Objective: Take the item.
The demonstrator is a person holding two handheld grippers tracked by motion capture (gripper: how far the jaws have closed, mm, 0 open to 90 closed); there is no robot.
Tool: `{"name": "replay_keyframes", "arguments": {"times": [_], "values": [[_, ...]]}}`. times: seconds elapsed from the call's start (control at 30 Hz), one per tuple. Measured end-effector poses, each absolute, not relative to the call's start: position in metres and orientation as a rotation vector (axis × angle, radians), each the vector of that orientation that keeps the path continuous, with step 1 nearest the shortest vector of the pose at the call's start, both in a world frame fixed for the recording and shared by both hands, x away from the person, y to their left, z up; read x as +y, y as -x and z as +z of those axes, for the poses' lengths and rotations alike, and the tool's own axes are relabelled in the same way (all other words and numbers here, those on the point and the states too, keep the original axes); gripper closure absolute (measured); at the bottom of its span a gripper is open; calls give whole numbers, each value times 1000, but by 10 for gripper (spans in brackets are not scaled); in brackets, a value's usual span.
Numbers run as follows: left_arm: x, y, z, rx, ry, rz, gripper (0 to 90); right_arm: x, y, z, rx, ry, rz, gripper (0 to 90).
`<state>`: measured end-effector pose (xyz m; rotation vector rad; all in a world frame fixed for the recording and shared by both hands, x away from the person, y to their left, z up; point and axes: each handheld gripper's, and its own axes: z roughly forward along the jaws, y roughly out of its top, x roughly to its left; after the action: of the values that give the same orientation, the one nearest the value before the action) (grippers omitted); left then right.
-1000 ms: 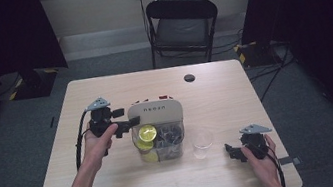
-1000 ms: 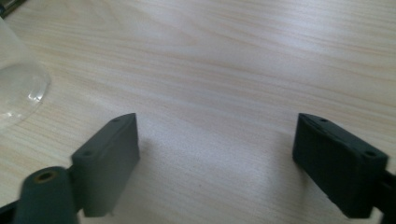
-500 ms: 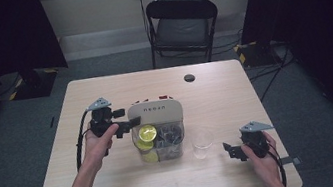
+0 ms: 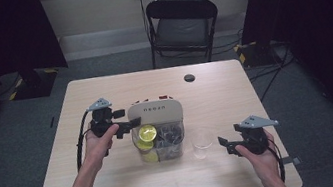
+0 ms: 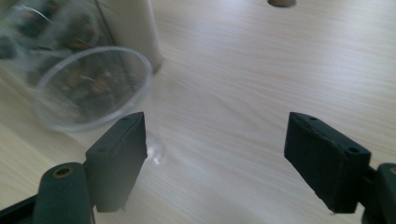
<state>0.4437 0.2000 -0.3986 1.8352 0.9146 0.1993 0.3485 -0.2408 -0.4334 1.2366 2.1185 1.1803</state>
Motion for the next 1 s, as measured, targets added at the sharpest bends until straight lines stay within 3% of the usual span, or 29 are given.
{"name": "replay_keyframes", "arguments": {"times": [0.27,1.0], "values": [[202,-443,-398,926,-1841,206,125,-229,-346,-420,2143,-1176,1255,243],[201,-442,-395,920,-1832,208,151,-163,-362,-395,2293,-991,1437,486]]}}
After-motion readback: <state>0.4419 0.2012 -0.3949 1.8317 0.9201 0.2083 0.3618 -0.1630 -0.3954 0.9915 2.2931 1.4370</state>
